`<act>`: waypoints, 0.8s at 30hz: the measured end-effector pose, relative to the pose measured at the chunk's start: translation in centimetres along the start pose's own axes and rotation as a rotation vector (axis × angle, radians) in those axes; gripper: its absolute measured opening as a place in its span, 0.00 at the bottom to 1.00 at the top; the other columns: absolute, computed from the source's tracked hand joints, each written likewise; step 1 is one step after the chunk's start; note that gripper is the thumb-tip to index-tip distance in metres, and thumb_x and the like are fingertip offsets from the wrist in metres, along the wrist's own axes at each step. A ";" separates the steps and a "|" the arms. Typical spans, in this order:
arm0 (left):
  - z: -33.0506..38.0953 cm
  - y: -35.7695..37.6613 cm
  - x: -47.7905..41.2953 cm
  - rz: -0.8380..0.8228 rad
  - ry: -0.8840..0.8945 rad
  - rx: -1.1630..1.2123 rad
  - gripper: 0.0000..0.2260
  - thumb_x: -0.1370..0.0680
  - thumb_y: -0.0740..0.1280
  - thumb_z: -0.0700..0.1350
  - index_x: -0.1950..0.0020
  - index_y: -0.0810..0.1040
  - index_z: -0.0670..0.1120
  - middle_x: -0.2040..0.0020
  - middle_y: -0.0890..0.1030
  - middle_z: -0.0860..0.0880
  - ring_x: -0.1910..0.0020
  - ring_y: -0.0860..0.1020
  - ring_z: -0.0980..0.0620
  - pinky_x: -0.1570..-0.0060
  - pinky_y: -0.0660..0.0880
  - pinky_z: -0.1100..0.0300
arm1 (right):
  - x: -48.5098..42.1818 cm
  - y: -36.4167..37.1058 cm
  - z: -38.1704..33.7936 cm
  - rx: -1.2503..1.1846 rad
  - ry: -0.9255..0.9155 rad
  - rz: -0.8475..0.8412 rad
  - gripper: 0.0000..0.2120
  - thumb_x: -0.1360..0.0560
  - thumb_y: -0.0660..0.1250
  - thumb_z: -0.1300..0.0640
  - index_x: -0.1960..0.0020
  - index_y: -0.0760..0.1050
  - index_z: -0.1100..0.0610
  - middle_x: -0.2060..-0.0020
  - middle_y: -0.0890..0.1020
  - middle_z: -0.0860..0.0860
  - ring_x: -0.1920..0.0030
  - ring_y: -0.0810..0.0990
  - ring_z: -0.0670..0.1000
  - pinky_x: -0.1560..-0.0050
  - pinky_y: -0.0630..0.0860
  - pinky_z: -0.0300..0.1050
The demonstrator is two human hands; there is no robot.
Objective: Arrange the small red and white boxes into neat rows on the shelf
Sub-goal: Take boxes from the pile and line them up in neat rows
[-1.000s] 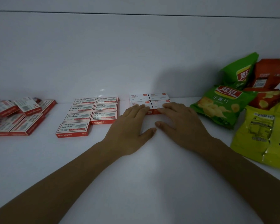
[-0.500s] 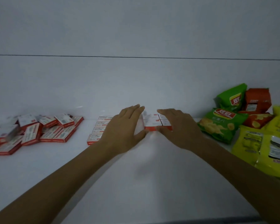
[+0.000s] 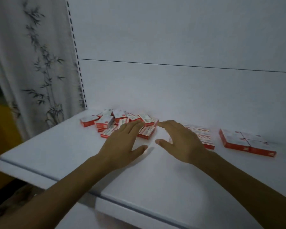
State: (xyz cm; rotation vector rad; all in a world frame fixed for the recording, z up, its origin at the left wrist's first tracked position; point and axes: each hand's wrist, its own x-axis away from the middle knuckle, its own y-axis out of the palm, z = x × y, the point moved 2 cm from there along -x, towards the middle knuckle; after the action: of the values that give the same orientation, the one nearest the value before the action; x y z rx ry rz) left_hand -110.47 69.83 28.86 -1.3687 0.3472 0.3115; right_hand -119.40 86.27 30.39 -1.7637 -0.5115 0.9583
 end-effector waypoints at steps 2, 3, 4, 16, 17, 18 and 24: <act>-2.7 -1.0 1.3 0.013 -0.027 -0.009 0.31 0.24 0.60 0.61 0.25 0.54 0.53 0.24 0.57 0.54 0.26 0.55 0.52 0.32 0.60 0.56 | -1.7 1.1 -2.6 0.006 -0.029 -0.022 0.27 0.24 0.58 0.41 0.28 0.57 0.46 0.29 0.62 0.45 0.31 0.63 0.48 0.35 0.65 0.47; -4.2 -1.4 1.9 0.018 -0.035 -0.012 0.31 0.24 0.61 0.61 0.25 0.55 0.53 0.25 0.58 0.53 0.26 0.56 0.52 0.32 0.60 0.56 | -2.5 1.8 -3.8 0.004 -0.038 -0.033 0.27 0.24 0.58 0.41 0.28 0.57 0.46 0.28 0.62 0.45 0.31 0.63 0.48 0.34 0.64 0.47; -5.7 -1.8 2.4 0.020 -0.042 -0.013 0.31 0.25 0.61 0.61 0.25 0.56 0.52 0.25 0.59 0.52 0.27 0.58 0.51 0.33 0.62 0.55 | -3.3 2.3 -5.0 -0.004 -0.051 -0.036 0.27 0.24 0.59 0.41 0.28 0.57 0.46 0.28 0.62 0.46 0.30 0.63 0.49 0.34 0.64 0.47; -17.7 -2.8 2.4 0.045 -0.021 0.103 0.37 0.31 0.53 0.67 0.27 0.60 0.49 0.28 0.65 0.50 0.30 0.63 0.50 0.35 0.67 0.53 | -10.4 9.3 -13.2 -0.043 -0.094 0.140 0.30 0.30 0.65 0.46 0.33 0.69 0.61 0.40 0.77 0.58 0.42 0.76 0.59 0.47 0.76 0.57; -18.3 -2.6 2.0 0.051 -0.008 0.127 0.37 0.31 0.54 0.67 0.27 0.61 0.48 0.29 0.66 0.49 0.31 0.64 0.50 0.36 0.67 0.51 | -11.0 9.8 -13.5 -0.030 -0.072 0.143 0.30 0.30 0.66 0.47 0.31 0.67 0.60 0.38 0.75 0.58 0.40 0.75 0.59 0.45 0.75 0.57; -18.9 -2.4 1.7 0.057 0.004 0.147 0.36 0.30 0.55 0.66 0.27 0.62 0.47 0.29 0.67 0.49 0.31 0.65 0.49 0.36 0.68 0.49 | -11.5 10.2 -13.8 -0.023 -0.038 0.147 0.30 0.29 0.65 0.48 0.30 0.65 0.57 0.36 0.73 0.58 0.38 0.73 0.59 0.42 0.73 0.57; -20.7 -1.0 1.1 0.100 0.063 0.266 0.32 0.28 0.61 0.60 0.28 0.63 0.47 0.31 0.69 0.48 0.33 0.66 0.49 0.35 0.66 0.53 | -11.9 11.2 -13.8 -0.071 0.105 0.165 0.19 0.27 0.66 0.45 0.39 0.73 0.52 0.41 0.75 0.51 0.42 0.74 0.52 0.45 0.70 0.46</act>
State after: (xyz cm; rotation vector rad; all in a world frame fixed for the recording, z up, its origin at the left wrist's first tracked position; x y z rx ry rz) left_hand -110.24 49.29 25.87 -1.1032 0.4925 0.2939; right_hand -116.54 65.42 26.79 -1.9322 -0.3403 0.9651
